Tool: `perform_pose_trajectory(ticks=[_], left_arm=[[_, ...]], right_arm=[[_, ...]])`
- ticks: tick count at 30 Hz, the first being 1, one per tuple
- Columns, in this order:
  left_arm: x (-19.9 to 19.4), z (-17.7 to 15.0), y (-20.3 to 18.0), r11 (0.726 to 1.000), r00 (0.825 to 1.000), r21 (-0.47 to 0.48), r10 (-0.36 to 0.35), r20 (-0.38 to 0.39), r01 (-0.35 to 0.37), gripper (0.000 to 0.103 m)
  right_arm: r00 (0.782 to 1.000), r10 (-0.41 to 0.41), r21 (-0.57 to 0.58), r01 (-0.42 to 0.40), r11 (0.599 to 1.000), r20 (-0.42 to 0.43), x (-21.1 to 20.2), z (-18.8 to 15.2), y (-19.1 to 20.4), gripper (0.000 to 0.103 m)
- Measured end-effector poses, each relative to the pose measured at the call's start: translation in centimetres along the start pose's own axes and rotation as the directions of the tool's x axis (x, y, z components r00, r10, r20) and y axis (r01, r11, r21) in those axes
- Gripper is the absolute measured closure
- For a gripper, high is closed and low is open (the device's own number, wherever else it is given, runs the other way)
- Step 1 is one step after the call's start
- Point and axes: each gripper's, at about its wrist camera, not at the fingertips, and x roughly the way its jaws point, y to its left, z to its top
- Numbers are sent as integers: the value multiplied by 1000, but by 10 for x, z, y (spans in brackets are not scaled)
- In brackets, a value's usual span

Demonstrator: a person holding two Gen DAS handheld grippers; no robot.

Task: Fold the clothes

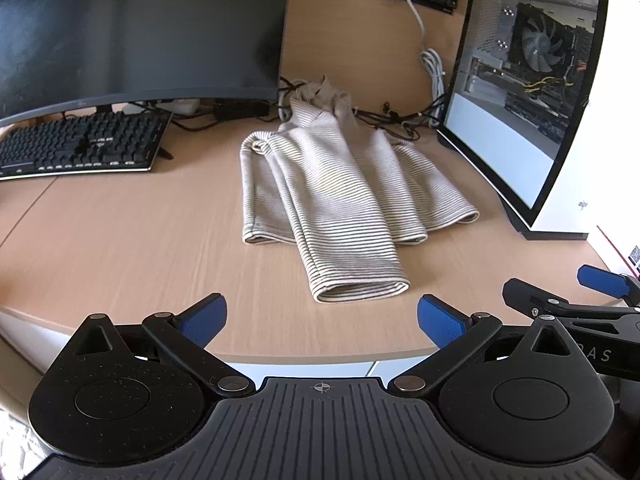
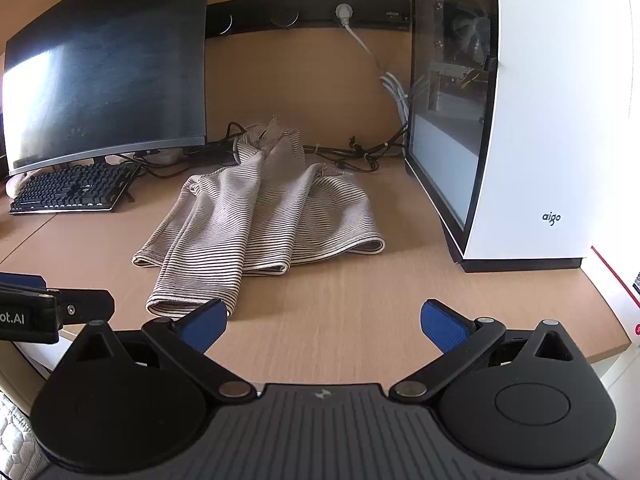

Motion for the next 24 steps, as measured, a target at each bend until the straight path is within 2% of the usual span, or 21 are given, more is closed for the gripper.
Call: perform_pose_trajectory(ticks=[24], left_arm=[[-2,-2,0,1000,1000,3,-1,9,1,0]], right_arm=[[1000,3,0,-3,1000,12,-2,0,1,0]])
